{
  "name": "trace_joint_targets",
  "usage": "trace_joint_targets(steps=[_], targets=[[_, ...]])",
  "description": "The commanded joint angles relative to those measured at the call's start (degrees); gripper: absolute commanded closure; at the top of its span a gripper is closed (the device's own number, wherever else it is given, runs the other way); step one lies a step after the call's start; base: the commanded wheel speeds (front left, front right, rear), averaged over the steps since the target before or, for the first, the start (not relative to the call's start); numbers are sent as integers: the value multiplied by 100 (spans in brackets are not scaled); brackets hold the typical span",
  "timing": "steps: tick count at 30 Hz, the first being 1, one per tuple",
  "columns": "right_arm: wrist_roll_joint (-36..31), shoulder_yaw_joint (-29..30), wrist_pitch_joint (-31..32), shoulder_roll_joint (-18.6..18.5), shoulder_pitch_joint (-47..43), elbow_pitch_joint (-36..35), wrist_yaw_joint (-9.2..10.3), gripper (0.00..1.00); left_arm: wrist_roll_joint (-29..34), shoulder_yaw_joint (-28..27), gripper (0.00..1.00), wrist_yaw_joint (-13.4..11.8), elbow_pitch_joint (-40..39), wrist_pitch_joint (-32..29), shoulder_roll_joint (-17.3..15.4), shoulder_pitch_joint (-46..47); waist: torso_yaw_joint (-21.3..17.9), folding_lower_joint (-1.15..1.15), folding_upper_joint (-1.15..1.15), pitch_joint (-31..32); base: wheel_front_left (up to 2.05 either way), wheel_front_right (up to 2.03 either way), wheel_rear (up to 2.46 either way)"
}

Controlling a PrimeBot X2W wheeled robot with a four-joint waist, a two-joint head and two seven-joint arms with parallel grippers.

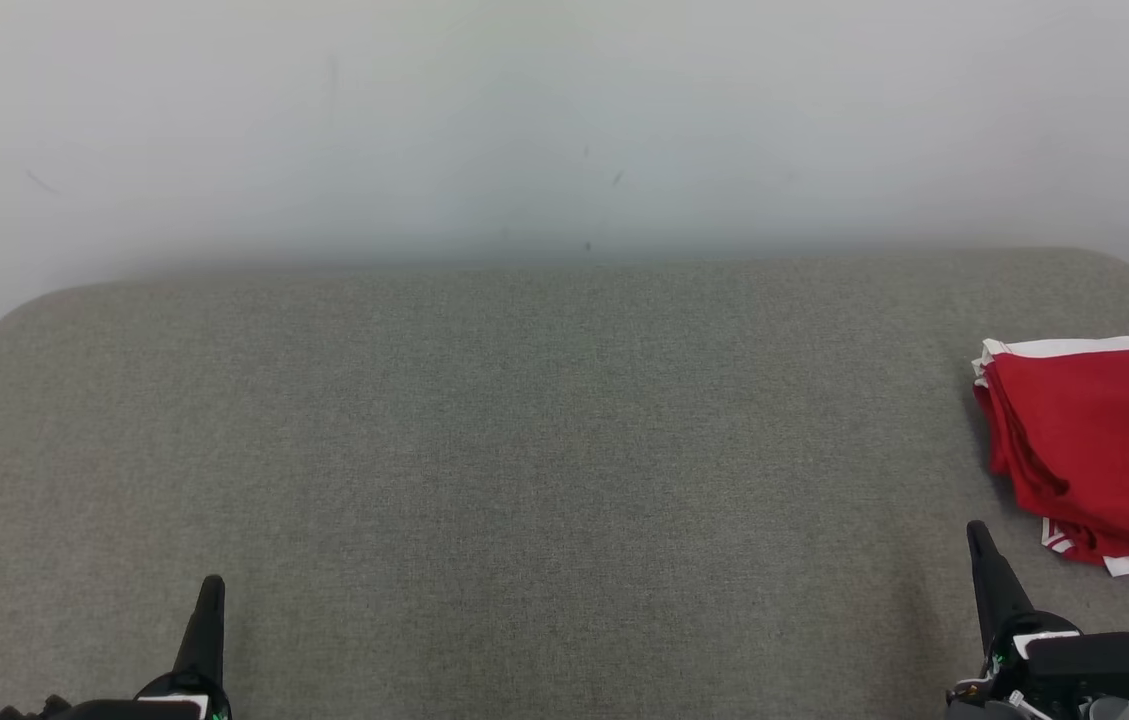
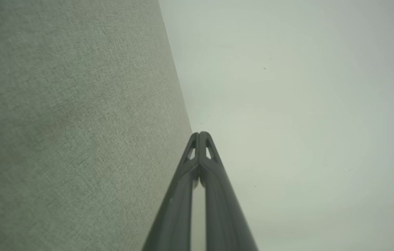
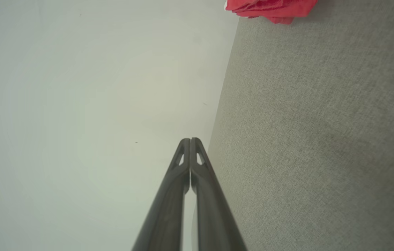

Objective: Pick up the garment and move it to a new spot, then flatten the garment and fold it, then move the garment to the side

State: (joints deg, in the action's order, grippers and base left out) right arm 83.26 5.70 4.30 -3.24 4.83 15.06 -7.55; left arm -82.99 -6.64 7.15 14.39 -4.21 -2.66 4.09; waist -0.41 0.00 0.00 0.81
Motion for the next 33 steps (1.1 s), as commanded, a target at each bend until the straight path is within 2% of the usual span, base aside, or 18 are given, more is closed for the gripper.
trace_joint_targets(steps=[1,21,33], targets=[[119,22,33,10,89,-49,10,100,-147,-1,100,51,-38,-47,-29,99,3,0,0,-6,0,0,0],[948,99,246,47,169,-119,12,100,-979,12,100,42,-41,-253,-34,258,41,0,0,-99,0,0,0],[917,95,244,44,162,-113,12,100,-955,9,100,42,-40,-244,-33,253,41,0,0,-99,0,0,0]])
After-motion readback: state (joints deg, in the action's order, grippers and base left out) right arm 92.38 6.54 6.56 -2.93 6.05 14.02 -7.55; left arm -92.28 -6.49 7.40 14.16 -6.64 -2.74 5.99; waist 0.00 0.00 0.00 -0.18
